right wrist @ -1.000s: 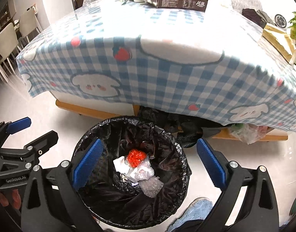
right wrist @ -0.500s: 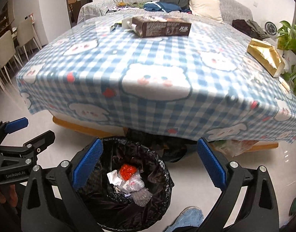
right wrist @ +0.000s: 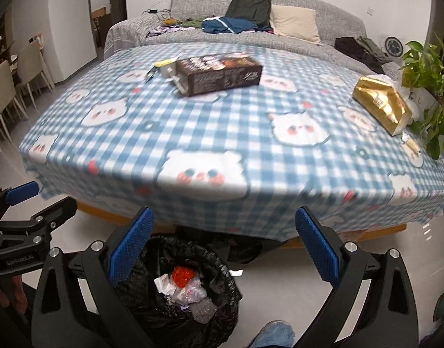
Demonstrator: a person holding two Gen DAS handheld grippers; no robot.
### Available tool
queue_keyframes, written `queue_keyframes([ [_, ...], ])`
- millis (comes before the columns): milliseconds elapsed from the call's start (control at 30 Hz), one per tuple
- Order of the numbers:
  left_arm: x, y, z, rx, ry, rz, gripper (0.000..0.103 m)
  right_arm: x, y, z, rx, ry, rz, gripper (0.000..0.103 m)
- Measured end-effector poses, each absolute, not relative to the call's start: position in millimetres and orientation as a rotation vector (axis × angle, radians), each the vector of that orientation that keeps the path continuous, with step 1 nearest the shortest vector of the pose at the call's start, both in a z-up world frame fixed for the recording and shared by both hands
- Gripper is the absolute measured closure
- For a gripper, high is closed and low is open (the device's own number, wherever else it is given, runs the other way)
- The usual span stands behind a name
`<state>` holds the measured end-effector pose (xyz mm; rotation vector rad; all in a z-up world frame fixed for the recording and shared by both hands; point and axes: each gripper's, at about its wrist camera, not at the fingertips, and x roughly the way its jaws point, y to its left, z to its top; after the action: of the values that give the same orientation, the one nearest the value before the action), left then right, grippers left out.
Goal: Collect trash
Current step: 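Move both grippers back from the bin toward the table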
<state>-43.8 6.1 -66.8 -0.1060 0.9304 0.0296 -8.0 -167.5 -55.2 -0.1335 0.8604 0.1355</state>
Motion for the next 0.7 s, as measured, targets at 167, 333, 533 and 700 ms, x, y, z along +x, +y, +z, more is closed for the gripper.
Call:
queue_keyframes([
  [167,-27.6,5.6,-54.2,-0.104,0.918,0.034,0.006,11.7,-176.6,-32.0,-0.118,0.842,0.122,0.009],
  [333,-8.9,5.4,-43.2,-0.091,0.901,0.033,0.006,33.7,-179.4,-11.9,-0.119,0.823,0.118,0.009],
  [533,25.0,11.3,-36.6,-0.078,0.899,0.040,0.006,67.9,-175.2,-1.8,-0.117,0.836,0.120,0.009],
  [700,55.5,15.0,-28.8,-0.099,0.903,0.022,0.006,96.1,-169.2,-0.7,-0.119,0.850,0.116,0.009],
])
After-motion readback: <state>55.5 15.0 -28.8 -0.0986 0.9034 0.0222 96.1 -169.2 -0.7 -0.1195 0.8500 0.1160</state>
